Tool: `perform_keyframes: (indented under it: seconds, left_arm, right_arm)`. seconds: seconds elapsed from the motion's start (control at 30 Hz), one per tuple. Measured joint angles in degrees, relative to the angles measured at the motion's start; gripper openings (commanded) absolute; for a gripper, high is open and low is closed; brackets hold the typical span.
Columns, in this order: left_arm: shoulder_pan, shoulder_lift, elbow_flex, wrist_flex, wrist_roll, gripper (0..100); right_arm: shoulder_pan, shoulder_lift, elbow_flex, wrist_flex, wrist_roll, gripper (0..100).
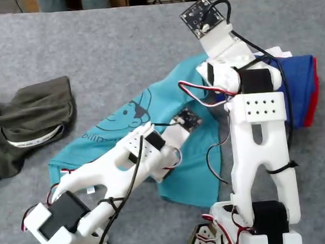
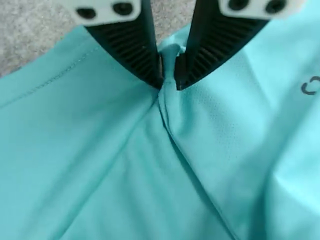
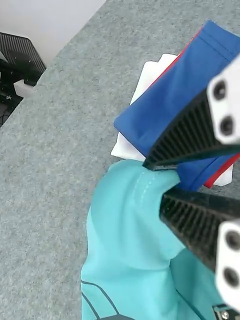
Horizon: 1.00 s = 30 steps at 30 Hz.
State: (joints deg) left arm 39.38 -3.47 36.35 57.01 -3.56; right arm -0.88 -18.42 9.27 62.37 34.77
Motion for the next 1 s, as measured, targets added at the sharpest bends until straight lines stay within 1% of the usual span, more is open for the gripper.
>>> perform_keyframes:
  seconds: [0.17, 0.57, 0.73, 0.83, 1.0]
  left_arm:
    - [0.09, 0.0, -1.32, 0.44, 0.0, 4]
    - [0.09, 0.0, -10.29, 13.19, 0.0, 4]
    - [0.0, 0.0, -11.52, 16.35, -2.46, 4]
    - [-1.93, 0.0, -11.69, 16.79, -3.25, 4]
    - [-7.65, 0.0, -11.69, 18.73, -8.88, 4]
  right_arm:
    - [0.0, 0.0, 0.0, 0.09, 0.0, 2.1]
    - [0.0, 0.0, 0.0, 0.09, 0.0, 2.1]
    - [0.0, 0.0, 0.0, 0.09, 0.0, 2.1]
    - [0.0, 0.0, 0.0, 0.09, 0.0, 2.1]
    - [0.0, 0.0, 0.0, 0.09, 0.0, 2.1]
